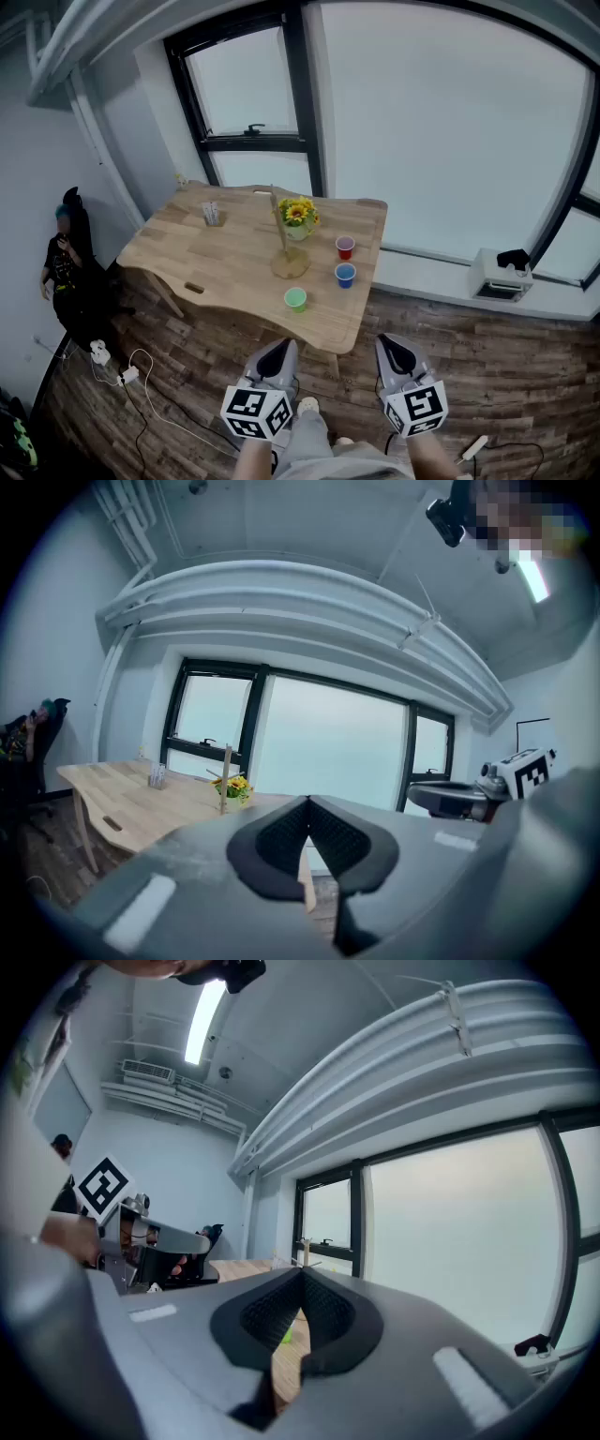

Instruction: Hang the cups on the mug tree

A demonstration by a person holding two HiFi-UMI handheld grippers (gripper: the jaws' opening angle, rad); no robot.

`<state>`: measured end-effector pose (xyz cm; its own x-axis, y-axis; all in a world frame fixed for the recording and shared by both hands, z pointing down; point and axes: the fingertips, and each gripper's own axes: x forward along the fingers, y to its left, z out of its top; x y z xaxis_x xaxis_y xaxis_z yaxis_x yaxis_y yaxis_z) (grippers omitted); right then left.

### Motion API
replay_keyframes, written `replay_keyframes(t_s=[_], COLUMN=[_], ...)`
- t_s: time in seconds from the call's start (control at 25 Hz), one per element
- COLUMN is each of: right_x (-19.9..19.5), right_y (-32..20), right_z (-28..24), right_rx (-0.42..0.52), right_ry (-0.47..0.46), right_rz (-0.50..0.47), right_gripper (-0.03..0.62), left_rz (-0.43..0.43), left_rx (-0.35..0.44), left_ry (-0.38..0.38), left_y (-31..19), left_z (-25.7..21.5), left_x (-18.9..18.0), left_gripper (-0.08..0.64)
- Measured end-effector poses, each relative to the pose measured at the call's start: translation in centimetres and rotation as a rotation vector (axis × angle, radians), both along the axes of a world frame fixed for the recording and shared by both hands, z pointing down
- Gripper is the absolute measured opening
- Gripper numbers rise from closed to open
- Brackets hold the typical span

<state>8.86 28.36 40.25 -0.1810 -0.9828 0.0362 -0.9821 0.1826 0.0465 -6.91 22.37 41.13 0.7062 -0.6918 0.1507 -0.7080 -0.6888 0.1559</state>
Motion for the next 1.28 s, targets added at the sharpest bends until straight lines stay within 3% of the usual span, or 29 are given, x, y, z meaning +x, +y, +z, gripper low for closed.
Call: replay_keyframes(t_s=[0.48, 0.72, 1.0, 1.28], right_x=[0.5, 1.5, 2.0, 1.9], right_y=[-3.5, -8.2, -14.9, -21.0], right_z=[1.1, 1.5, 1.3, 1.8], right_rx=[-0.026, -0.049, -0.063, -0.102], right_ry=[0.014, 0.005, 0.005, 0.045], right_rz=[-0.003, 0.016, 0.026, 0.054], right_gripper=[0.002, 0.008, 0.077, 0.083], left_rz=[0.012, 0.012, 0.004, -0.004], left_rx=[-0.032, -0.049, -0.054, -0.062], left_ry=[-0.013, -0.017, -0.004, 0.007], left_y=[-3.1, -8.1, -14.5, -20.4], left_z=[1.9, 2.6, 2.5, 2.8], left_x=[0.6, 0.7, -0.1, -1.1], left_gripper=[0.002, 0.002, 0.002, 0.002])
